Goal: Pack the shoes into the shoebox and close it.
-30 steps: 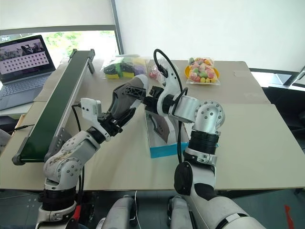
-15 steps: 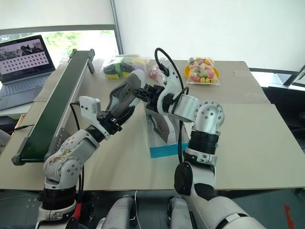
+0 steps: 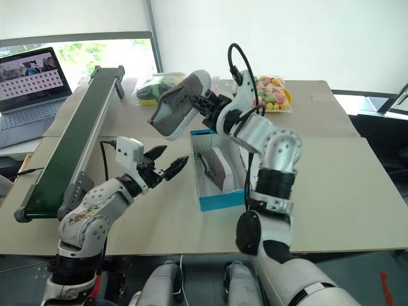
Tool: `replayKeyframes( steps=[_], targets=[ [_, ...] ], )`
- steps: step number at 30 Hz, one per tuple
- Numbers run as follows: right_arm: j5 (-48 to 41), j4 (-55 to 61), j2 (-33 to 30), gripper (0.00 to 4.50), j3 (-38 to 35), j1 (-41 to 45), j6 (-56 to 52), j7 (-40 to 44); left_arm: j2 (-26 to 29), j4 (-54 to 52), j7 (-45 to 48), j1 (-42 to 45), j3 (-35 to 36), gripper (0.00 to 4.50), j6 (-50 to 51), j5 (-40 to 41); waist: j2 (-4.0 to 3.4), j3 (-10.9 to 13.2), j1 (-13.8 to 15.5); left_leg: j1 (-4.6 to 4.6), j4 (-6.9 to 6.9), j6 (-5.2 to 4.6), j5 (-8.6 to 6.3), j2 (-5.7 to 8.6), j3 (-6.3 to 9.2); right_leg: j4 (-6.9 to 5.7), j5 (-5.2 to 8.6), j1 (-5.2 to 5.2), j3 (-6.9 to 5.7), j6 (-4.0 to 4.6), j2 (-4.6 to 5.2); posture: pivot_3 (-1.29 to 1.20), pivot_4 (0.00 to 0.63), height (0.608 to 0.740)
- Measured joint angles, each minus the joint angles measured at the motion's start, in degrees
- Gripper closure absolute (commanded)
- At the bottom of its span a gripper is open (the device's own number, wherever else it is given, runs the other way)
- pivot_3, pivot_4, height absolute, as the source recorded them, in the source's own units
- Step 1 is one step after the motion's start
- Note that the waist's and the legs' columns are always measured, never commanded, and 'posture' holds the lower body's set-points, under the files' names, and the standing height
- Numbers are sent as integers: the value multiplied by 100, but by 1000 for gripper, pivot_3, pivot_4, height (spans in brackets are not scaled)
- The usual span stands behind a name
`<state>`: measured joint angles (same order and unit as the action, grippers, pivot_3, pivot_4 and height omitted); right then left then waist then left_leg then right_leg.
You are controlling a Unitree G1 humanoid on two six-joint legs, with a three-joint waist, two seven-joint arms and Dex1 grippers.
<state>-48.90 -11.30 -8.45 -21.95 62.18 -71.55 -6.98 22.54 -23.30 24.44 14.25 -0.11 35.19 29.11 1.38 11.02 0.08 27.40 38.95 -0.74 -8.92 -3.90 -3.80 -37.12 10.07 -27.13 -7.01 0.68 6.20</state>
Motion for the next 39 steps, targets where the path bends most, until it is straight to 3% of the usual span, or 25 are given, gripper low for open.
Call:
replayKeyframes(
  steps=[3, 9, 18, 23, 28, 29, 37, 39],
  targets=[
    [374, -188, -790, 3452, 646, -95, -551, 390, 215, -22, 187, -107, -10, 91, 9, -12, -1, 1, 27, 3, -2, 0, -1, 4, -7, 10, 7, -1, 5, 10, 7, 0, 150, 681],
    [506, -185, -1478, 3452, 1840, -258, -1468, 1381, 211, -56, 275, -81, -122, 91, 7, -39, -2, 1, -11, 0, -9, -3, 0, -1, -3, 6, -2, -3, 2, -4, -1, 0, 150, 681],
    [795, 266, -1610, 3452, 3093, -460, -1704, 2270, 160, -56, 242, -107, -125, 91, 7, -121, -2, 1, 8, -1, -6, -1, -1, -1, -4, 7, -2, -2, 3, -5, 1, 0, 150, 681],
    [1308, 184, -1549, 3452, 3918, -452, -1163, 2780, 34, -55, 161, -130, -133, 91, 4, -205, -1, 1, 27, -2, -6, -1, -1, -1, -4, 9, -2, 0, 2, -6, 1, 0, 150, 681],
    [1801, -241, -1392, 3452, 4258, -451, -617, 3143, -66, -54, 126, -134, -199, 91, 1, -253, 0, -4, 32, -11, -4, 24, -17, -3, -4, 7, -2, 7, 1, -5, 1, 0, 150, 681],
    [1885, -286, -1357, 2861, 4274, -452, -571, 3199, -74, -54, 126, -134, -210, 0, 0, -259, 1, -5, 28, -12, -4, 27, -18, -4, -4, 7, -2, 7, 0, -5, 0, 0, 150, 681],
    [2182, -504, -996, 271, 3635, -488, -575, 3031, -115, -48, 132, -136, -226, 0, -6, -360, -2, -6, 55, -7, -3, 27, -18, -3, -3, 3, -2, 3, -1, -6, 0, 0, 150, 681],
    [2180, -482, -1005, 271, 3370, -461, -678, 2993, -113, -48, 139, -136, -225, 0, -6, -381, -3, -5, 70, -3, -3, 24, -16, 0, -4, 4, -2, 3, 0, -6, 2, 0, 150, 681]
  ],
)
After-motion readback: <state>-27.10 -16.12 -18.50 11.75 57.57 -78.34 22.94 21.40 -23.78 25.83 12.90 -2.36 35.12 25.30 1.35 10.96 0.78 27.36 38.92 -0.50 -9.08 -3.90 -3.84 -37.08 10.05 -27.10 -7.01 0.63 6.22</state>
